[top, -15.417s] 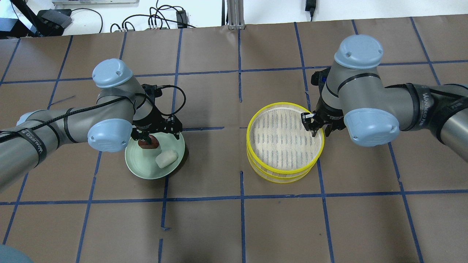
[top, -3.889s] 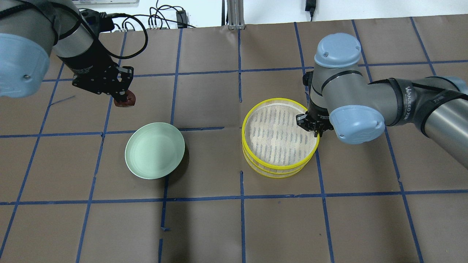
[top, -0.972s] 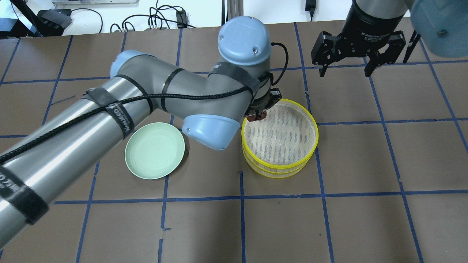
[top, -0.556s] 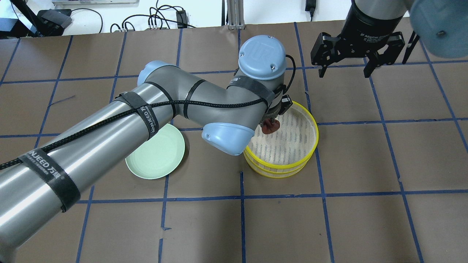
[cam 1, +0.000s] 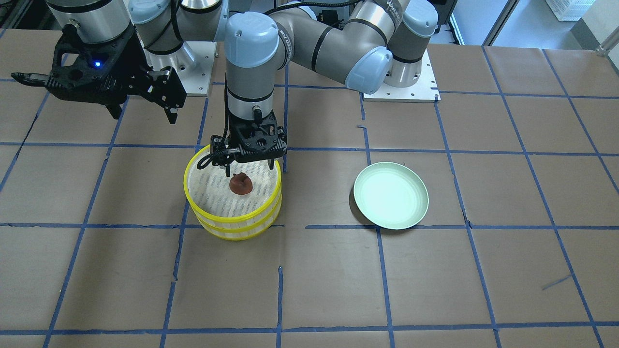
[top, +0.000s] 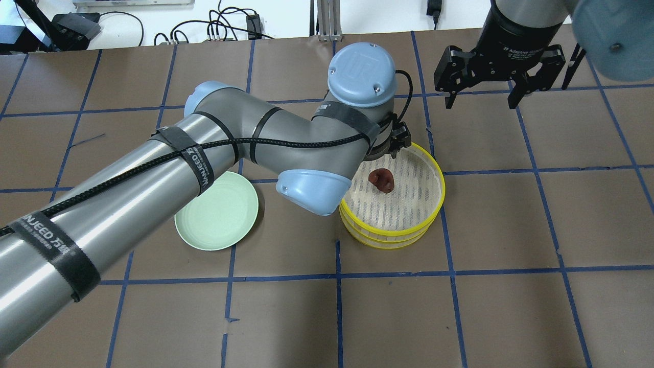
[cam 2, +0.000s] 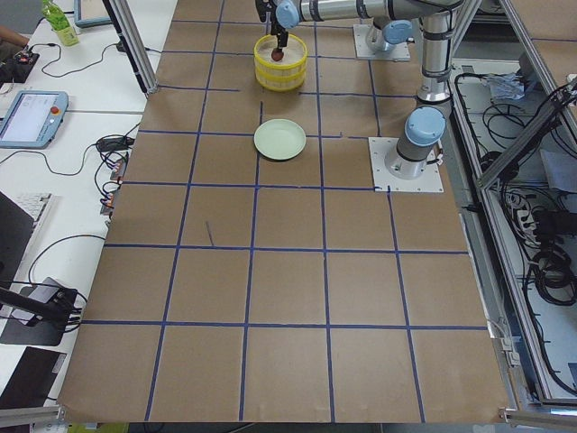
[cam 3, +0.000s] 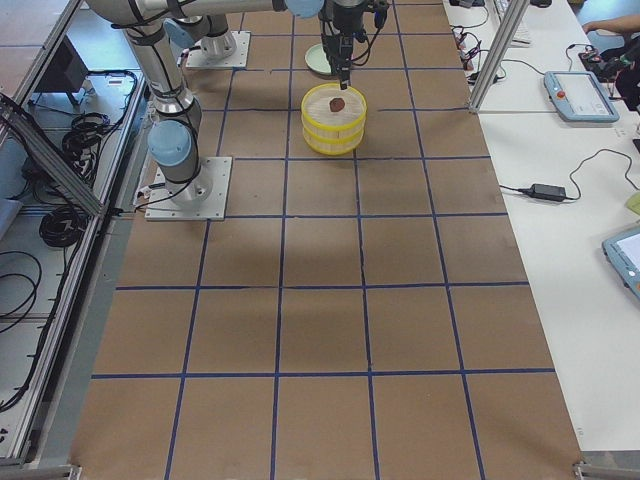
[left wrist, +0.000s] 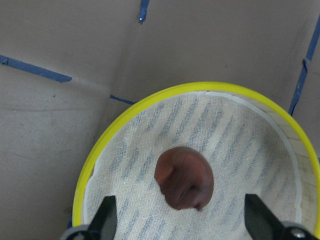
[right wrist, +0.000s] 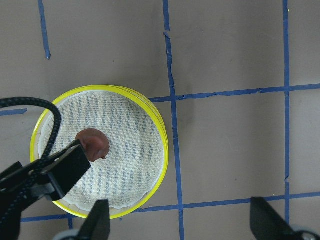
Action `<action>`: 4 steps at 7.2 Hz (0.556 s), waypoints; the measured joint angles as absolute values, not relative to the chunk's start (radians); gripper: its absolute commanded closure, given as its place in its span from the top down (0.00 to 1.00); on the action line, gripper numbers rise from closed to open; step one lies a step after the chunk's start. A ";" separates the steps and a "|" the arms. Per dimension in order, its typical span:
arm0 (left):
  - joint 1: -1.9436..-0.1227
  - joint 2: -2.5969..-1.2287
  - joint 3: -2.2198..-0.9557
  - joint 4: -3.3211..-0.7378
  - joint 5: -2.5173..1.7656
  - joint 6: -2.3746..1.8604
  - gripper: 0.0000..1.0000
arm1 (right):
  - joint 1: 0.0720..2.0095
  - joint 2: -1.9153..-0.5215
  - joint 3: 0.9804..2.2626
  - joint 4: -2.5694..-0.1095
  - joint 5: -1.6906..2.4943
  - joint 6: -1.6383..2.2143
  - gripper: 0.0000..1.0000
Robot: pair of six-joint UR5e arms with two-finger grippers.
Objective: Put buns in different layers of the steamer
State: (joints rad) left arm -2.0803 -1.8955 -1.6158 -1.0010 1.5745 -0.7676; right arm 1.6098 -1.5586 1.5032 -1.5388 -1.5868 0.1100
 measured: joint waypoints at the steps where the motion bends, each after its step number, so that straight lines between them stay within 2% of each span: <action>1: -2.018 -1.855 -1.619 -1.018 1.574 -0.633 1.00 | 1.609 -1.559 1.504 -1.539 -1.589 0.109 1.00; 4: -1.720 -1.677 -1.614 -1.245 1.522 -0.201 1.00 | 1.609 -1.559 1.505 -1.539 -1.587 0.110 1.00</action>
State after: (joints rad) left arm -1.7204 -1.6769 -1.6143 -1.2454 1.5220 -0.2015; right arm 1.6090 -1.5594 1.5047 -1.5393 -1.5866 0.1103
